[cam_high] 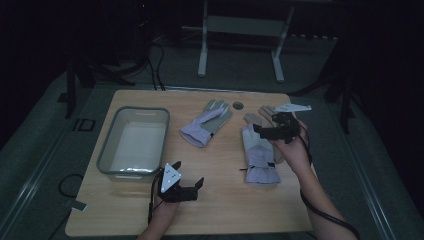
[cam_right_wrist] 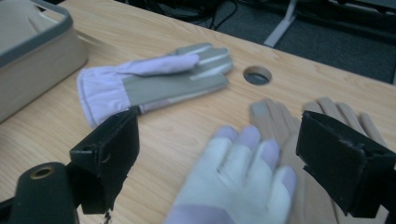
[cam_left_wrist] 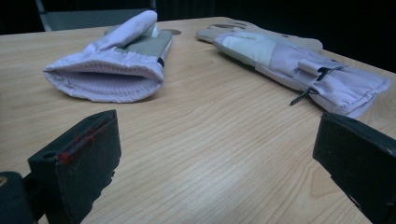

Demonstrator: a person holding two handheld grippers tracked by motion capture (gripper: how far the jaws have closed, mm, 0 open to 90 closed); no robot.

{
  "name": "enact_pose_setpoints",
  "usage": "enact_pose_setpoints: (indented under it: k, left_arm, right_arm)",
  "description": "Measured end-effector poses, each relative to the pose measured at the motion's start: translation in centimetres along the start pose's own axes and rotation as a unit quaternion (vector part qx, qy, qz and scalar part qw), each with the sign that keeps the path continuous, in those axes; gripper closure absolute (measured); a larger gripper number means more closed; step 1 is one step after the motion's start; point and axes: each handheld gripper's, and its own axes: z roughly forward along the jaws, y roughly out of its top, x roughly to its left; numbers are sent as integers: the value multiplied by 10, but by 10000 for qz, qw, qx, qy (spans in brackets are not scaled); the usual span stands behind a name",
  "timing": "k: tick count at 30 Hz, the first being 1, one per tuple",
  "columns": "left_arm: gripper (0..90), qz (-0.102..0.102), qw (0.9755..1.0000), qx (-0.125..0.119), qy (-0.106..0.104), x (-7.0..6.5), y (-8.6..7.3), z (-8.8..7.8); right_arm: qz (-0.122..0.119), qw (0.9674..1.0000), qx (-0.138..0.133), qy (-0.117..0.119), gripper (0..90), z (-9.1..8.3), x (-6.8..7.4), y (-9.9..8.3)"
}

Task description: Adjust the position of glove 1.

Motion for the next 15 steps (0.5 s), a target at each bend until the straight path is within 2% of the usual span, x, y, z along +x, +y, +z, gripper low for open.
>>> enact_pose_setpoints:
  k: [5, 9, 15]
  left_arm:
    - [13, 27, 10000, 4, -7, 0, 0, 0]
    - [13, 29, 10000, 4, -19, 0, 0, 0]
    - [13, 19, 10000, -7, -44, 0, 0, 0]
  right_arm:
    - [-76, 9999, 27, 107, 133, 12, 12, 12]
    - [-223, 9995, 75, 211, 133, 24, 22, 20]
    - [-344, 9986, 194, 343, 137, 48, 35, 27]
